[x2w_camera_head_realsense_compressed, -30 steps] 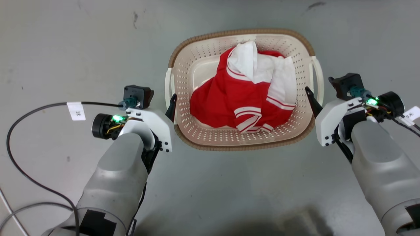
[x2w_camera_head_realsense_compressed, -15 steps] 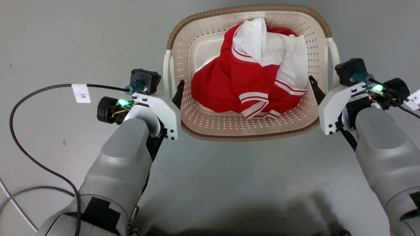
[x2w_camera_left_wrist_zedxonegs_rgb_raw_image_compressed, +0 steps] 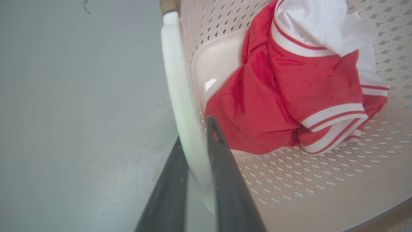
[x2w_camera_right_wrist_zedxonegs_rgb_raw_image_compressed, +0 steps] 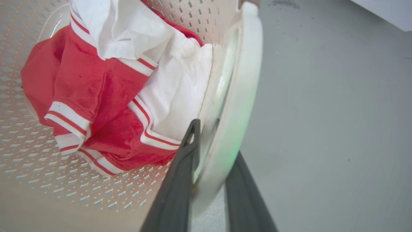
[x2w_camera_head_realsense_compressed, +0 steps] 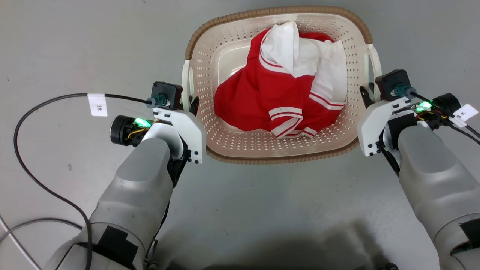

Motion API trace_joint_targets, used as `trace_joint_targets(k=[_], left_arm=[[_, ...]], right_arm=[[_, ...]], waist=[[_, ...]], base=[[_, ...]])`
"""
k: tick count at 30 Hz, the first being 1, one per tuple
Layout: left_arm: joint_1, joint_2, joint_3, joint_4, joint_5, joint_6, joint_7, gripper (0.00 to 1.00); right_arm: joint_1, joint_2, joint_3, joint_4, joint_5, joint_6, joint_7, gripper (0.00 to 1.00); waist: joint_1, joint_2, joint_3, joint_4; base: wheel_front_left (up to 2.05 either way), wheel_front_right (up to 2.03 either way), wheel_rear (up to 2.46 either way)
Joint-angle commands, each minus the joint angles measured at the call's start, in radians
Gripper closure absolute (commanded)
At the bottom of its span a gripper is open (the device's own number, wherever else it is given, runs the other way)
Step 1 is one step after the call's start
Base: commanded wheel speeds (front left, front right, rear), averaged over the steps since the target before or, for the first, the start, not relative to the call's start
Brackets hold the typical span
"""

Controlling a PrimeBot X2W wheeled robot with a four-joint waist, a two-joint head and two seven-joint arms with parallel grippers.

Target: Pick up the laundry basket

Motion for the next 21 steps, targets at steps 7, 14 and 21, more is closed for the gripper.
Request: trace_joint_targets(k=[7, 14, 21], left_arm=[[0.037, 0.004, -0.048, 0.002, -0.05, 0.0, 0.034, 1.0], [0.079, 0.015, -0.085, -0.004, -0.102, 0.0, 0.089, 1.0], [0.147, 0.037, -0.132, -0.021, -0.169, 0.0, 0.17, 1.0]], right_arm=[[0.033, 0.026, 0.053, -0.002, 0.021, 0.0, 0.033, 1.0], [0.067, 0.042, 0.102, -0.002, 0.063, 0.0, 0.089, 1.0], [0.122, 0.057, 0.18, -0.002, 0.128, 0.001, 0.158, 1.0]], waist=[[-0.0001, 0.0, -0.083, -0.002], [-0.0001, 0.0, -0.182, -0.012], [-0.0001, 0.0, -0.314, -0.029]], base=[[0.0, 0.0, 0.0], [0.0, 0.0, 0.0], [0.0, 0.0, 0.0]])
